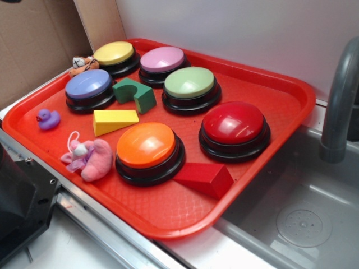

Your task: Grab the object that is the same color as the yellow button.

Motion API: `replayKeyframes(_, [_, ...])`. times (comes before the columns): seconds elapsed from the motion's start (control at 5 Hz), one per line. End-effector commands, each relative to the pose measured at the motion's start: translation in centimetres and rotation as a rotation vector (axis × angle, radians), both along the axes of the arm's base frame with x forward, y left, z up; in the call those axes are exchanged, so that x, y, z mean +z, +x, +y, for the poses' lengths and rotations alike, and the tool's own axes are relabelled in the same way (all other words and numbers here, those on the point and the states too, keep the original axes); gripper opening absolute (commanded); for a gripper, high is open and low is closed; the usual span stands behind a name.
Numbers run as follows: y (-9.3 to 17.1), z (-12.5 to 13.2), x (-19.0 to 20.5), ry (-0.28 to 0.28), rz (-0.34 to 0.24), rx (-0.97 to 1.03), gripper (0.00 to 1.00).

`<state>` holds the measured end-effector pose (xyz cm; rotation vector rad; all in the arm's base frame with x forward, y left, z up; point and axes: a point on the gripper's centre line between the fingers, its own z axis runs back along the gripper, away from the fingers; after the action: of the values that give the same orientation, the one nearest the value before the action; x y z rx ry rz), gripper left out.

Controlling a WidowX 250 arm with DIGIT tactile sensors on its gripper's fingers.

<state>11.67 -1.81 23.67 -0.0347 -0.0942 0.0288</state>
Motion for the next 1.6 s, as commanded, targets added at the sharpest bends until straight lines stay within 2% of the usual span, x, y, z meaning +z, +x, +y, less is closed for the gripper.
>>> replayKeyframes(0.0, [0.0, 0.0, 0.0, 0.0, 0.0, 0.0, 1.0])
replayKeyframes(0.2, [1.1, 0.2, -1.0, 0.04, -0.031, -0.075, 1.0])
replayKeyframes(0.4, [2.1, 1.0, -2.9, 0.028, -0.025, -0.125, 1.0])
replayKeyframes(0.6, [3.4, 2.2, -5.5, 0.047, -0.018, -0.139, 1.0])
replayKeyframes(0.8, [4.5, 2.9, -7.8, 0.045, -0.051, -0.13, 1.0])
replayKeyframes(1.0, [5.3, 3.4, -10.0, 0.072, -0.055, -0.104, 1.0])
replayKeyframes(1.2, [6.2, 4.0, -12.2, 0.057, -0.081, -0.096, 1.0])
replayKeyframes(1.4, [6.9, 4.0, -14.0, 0.054, -0.077, -0.074, 1.0])
